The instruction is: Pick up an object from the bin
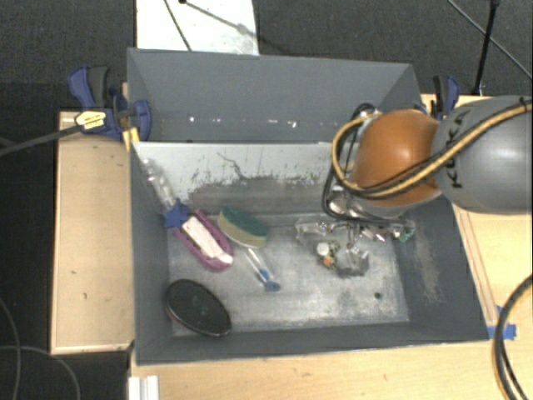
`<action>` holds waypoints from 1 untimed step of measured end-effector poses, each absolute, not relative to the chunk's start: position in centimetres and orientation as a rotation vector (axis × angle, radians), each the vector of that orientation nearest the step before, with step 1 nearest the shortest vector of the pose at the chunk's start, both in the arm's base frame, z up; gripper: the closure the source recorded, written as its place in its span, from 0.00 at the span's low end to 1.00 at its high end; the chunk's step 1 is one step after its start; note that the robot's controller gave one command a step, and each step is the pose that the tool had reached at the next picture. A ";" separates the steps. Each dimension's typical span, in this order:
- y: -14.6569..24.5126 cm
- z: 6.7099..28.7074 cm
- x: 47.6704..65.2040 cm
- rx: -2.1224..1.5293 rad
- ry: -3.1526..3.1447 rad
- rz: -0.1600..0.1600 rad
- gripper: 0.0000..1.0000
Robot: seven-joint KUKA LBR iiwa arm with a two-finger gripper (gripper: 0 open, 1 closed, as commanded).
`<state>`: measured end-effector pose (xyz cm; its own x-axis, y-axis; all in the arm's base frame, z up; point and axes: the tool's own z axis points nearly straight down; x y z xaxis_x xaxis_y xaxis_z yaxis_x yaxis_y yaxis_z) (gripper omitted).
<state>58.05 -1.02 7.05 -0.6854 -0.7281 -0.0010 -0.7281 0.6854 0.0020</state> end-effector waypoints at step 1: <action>-1.2 7.0 58.0 -1.237 2.888 0.003 1.00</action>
Offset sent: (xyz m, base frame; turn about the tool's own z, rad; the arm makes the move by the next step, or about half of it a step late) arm 0.0000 0.0000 0.0000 0.0000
